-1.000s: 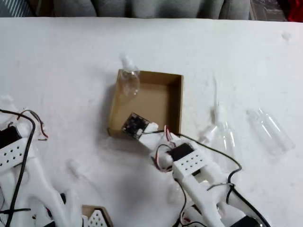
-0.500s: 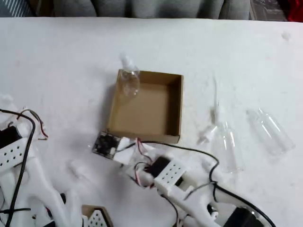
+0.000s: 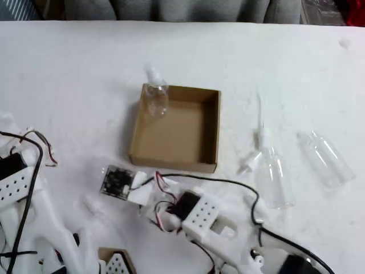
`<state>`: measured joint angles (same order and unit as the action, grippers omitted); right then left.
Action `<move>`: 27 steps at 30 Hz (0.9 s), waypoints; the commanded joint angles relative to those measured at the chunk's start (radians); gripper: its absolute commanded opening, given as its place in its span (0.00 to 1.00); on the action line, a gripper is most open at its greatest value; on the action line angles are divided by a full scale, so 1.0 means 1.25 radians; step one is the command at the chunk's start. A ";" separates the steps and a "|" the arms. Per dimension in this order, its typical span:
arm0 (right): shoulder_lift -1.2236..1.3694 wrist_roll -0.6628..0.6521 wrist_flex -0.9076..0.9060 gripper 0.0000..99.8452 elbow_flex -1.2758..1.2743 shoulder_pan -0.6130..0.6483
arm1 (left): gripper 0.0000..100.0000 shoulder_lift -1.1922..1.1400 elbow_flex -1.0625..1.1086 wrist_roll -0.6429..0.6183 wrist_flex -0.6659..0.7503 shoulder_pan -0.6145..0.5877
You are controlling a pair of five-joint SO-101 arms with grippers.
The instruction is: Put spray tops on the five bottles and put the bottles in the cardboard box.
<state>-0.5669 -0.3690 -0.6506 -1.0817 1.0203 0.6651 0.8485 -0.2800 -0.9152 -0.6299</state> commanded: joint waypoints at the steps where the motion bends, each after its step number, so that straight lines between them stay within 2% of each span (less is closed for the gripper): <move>1: -0.104 0.070 -0.098 0.15 0.045 0.021 | 0.02 -0.001 0.002 0.005 0.064 -0.006; 9: -0.132 0.082 -0.093 0.15 -0.026 0.235 | 0.02 -0.001 0.000 0.005 0.087 -0.006; 18: 0.074 0.082 0.068 0.15 -0.034 0.238 | 0.02 -0.001 -0.025 0.004 0.087 -0.004; 23: 0.122 0.082 0.083 0.15 -0.012 0.238 | 0.02 -0.001 -0.025 0.004 0.087 -0.004; 27: 0.116 0.077 0.082 0.08 -0.014 0.238 | 0.02 -0.001 -0.020 0.007 0.087 -0.006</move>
<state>-0.4150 -0.2693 -0.5554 -1.1354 1.3088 0.6651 0.8700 -0.2800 -0.8355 -0.6299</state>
